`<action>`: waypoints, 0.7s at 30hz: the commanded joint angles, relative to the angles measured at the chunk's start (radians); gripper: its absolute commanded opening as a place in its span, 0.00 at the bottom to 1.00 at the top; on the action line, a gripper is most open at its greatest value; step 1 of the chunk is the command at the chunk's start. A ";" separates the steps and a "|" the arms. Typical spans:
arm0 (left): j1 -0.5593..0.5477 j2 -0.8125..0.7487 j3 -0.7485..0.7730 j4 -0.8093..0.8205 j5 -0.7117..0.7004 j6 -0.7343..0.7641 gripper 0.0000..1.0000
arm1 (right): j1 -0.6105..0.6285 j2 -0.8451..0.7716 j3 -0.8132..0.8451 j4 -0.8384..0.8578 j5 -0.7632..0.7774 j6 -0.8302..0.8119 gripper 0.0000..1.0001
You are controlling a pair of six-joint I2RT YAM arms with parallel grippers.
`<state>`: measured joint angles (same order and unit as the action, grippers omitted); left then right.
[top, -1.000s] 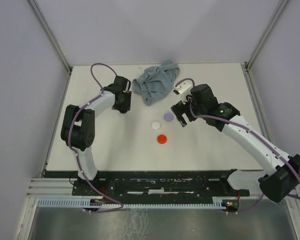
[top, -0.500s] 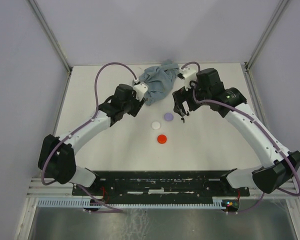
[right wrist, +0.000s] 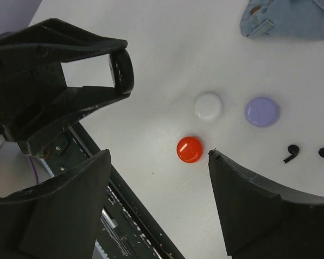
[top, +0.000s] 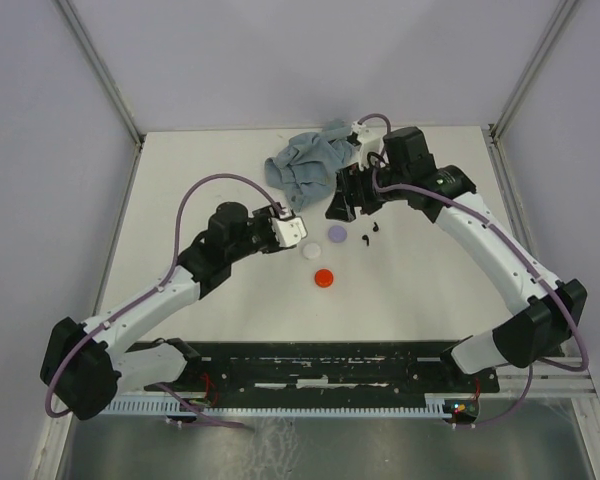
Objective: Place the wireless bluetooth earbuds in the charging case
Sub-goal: Pick up the charging case at the center of the board.
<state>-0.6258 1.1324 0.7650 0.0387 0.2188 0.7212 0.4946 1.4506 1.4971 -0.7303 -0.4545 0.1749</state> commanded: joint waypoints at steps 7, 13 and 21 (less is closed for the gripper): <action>-0.066 -0.032 0.041 0.086 0.092 0.178 0.44 | 0.069 0.061 0.005 0.218 -0.109 0.154 0.76; -0.088 -0.037 0.048 0.070 0.100 0.188 0.44 | 0.101 0.099 -0.011 0.270 -0.135 0.167 0.67; -0.099 -0.047 0.050 0.068 0.106 0.170 0.44 | 0.110 0.115 -0.054 0.259 -0.132 0.109 0.56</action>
<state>-0.7166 1.1191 0.7731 0.0620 0.2970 0.8696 0.6006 1.5684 1.4651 -0.5110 -0.5732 0.3206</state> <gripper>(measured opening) 0.576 0.580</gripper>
